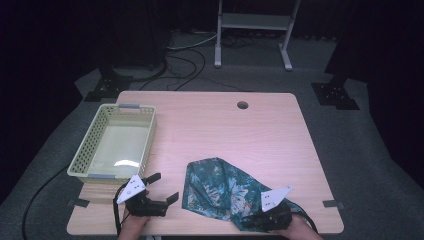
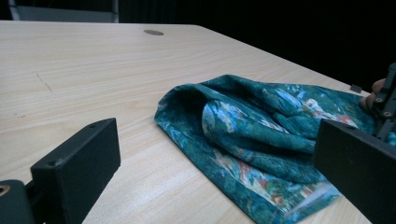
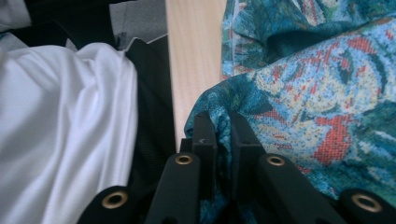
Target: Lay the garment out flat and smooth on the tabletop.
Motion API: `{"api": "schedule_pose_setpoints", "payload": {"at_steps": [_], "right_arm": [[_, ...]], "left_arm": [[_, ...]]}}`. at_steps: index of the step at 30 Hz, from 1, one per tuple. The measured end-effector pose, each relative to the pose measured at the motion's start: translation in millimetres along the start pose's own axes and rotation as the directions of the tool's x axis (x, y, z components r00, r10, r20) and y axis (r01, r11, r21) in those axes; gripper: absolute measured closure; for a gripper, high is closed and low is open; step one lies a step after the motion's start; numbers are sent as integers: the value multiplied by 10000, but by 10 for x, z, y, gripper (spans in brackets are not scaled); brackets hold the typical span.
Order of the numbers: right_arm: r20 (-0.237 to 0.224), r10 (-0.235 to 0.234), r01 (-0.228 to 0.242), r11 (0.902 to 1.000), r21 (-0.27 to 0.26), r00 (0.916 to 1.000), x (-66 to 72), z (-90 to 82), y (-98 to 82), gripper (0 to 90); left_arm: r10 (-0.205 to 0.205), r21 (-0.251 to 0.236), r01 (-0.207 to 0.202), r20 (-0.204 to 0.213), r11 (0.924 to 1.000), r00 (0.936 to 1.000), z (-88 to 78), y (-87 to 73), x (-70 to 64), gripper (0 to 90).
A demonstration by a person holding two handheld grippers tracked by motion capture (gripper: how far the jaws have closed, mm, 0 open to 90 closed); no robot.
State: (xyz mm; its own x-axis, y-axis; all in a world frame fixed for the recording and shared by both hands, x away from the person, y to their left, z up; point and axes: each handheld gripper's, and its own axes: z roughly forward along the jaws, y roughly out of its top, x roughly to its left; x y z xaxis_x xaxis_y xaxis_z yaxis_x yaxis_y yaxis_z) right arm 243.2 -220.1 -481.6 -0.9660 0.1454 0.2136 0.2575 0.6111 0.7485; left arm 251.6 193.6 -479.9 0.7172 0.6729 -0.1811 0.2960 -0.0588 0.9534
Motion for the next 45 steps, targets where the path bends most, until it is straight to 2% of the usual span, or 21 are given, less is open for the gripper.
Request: {"api": "schedule_pose_setpoints", "payload": {"at_steps": [4,7,9,12,14,15,17,18,19,20,21,22,25,26,28,30,31,36,39,41,45], "right_arm": [[171,-259,267,9985,-474,9995,70,-132,87,843],[735,-258,343,9925,-1175,9970,49,-328,186,843],[1327,-111,328,9861,-1627,9911,13,-477,248,843],[2385,407,128,9757,-2186,9703,-81,-694,311,842],[3048,1179,-334,9626,-2687,9451,-207,-865,319,844],[3221,1314,-396,9602,-2765,9375,-241,-906,316,844],[3675,1747,-612,9519,-3003,9135,-315,-988,302,844],[3977,2110,-831,9454,-3152,8929,-366,-1036,287,843],[4105,2439,-1038,9367,-3344,8786,-410,-1072,267,843],[4084,2740,-1268,9275,-3518,8707,-445,-1097,249,843],[4221,3020,-1417,9182,-3700,8548,-483,-1124,221,842],[4455,3301,-1573,9110,-3812,8322,-513,-1147,194,842],[4826,4094,-2103,8857,-4140,7742,-616,-1204,92,841],[4839,4309,-2299,8779,-4200,7617,-660,-1224,55,840],[5037,4741,-2682,8632,-4278,7222,-757,-1267,-21,840],[4992,5058,-3047,8493,-4311,7035,-865,-1305,-94,838],[4985,5250,-3255,8399,-4342,6898,-919,-1321,-129,838],[5060,5761,-4035,8150,-4159,6420,-1167,-1344,-284,823],[5061,5947,-4369,8033,-4048,6246,-1280,-1343,-373,786],[5216,5994,-4489,8004,-3972,6072,-1329,-1353,-435,746],[5305,6204,-4815,7837,-3923,5776,-1395,-1407,-570,745]], "left_arm": [[-17,-7,17,0,10000,10000,0,0,-1,4],[-59,-31,59,9,10000,10000,-2,0,4,4],[-97,-38,97,20,9999,10000,-3,0,6,4],[-154,-17,154,69,9999,9999,-2,0,13,4],[-164,39,164,77,9999,9998,2,2,15,4],[-160,29,160,68,9999,9998,1,2,14,4],[-171,-6,171,70,9999,9998,-2,0,15,4],[-172,-21,172,44,9998,9998,-4,0,19,4],[-189,-37,189,17,9998,9998,-6,0,20,4],[-214,-68,214,5,9997,9998,-7,-1,21,4],[-227,-85,227,-44,9997,9997,-9,-1,22,4],[-226,-91,226,-39,9997,9997,-10,-2,23,4],[-218,-54,218,-20,9997,9998,-7,0,22,4],[-211,-42,211,-9,9998,9998,-5,0,22,4],[-207,-24,207,-21,9998,9998,-4,1,21,4],[-217,-28,217,-25,9998,9998,-4,1,22,4],[-244,-29,244,-23,9997,9997,-3,1,22,4],[-229,-12,229,-26,9997,9997,-2,1,22,4],[-248,-33,248,-22,9997,9997,-4,1,22,4],[-264,-44,264,-23,9996,9996,-7,0,24,4],[-271,12,271,-7,9996,9996,-1,2,27,4]]}}
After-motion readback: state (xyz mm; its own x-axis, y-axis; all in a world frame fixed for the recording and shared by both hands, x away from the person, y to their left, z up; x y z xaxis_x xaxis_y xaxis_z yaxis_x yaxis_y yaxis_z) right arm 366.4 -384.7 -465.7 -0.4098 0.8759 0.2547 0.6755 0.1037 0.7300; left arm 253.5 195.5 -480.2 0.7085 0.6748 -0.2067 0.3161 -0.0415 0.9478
